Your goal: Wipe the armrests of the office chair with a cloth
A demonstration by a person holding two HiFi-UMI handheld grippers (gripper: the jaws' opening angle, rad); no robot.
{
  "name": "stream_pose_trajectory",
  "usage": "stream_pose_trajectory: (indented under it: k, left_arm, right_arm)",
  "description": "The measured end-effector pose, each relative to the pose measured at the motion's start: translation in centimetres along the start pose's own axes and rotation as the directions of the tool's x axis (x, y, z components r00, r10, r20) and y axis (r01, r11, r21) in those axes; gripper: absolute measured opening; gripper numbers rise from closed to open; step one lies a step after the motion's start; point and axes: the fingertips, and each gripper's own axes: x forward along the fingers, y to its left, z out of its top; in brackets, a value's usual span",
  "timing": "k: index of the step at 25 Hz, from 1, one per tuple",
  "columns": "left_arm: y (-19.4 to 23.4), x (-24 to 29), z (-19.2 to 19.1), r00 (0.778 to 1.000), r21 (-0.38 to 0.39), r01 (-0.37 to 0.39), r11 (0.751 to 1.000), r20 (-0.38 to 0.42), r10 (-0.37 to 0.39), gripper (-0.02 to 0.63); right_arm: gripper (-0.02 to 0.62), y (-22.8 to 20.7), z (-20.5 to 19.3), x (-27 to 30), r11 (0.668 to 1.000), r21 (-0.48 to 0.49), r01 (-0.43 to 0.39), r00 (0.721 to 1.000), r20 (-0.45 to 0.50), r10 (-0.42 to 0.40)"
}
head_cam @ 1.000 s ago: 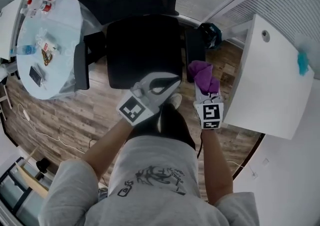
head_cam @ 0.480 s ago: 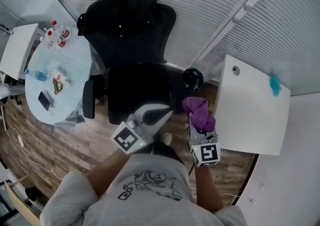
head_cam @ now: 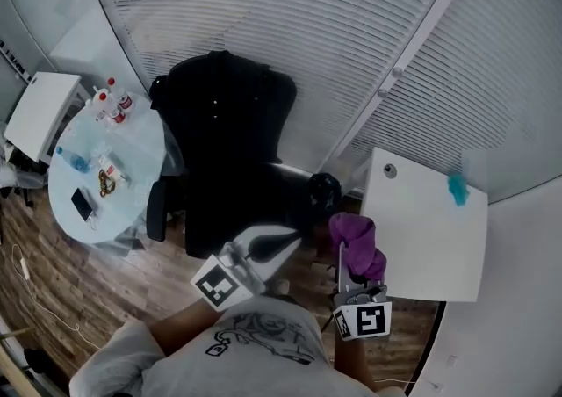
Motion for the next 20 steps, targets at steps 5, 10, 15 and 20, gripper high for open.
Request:
stream_pose_trajectory:
  k: [5, 10, 15, 20]
  left_arm:
    - [-0.4, 0.3, 0.6, 0.999, 0.004, -0.045, 0.999, -0.003, 0.045, 0.002]
    - [-0.6, -2.4, 1.2, 0.989, 0.024, -0.144, 0.989, -0.008, 0.144, 0.002]
    - [-0.5, -7.3, 1.7, 0.959, 0.022, -0.284, 0.959, 0.011, 0.284, 0.002]
    - [-0.7, -12.9, 1.8, 0.896, 0.040, -0.445, 0.895, 0.018, 0.444, 0.002]
  right_arm:
    - [0.029, 0.8, 1.4, -0.2, 0.998, -0.026, -0.053, 0.998, 0.021, 0.054]
    - [0.029, 3.4, 1.0, 0.3, 0.985, -0.019, -0.174, 0.985, 0.015, 0.174]
    - [0.029, 7.4, 0.9, 1.3, 0.949, -0.027, -0.315, 0.949, 0.014, 0.315]
    - [0.029, 12.9, 1.0, 2.4, 0.875, -0.048, -0.482, 0.876, 0.012, 0.483]
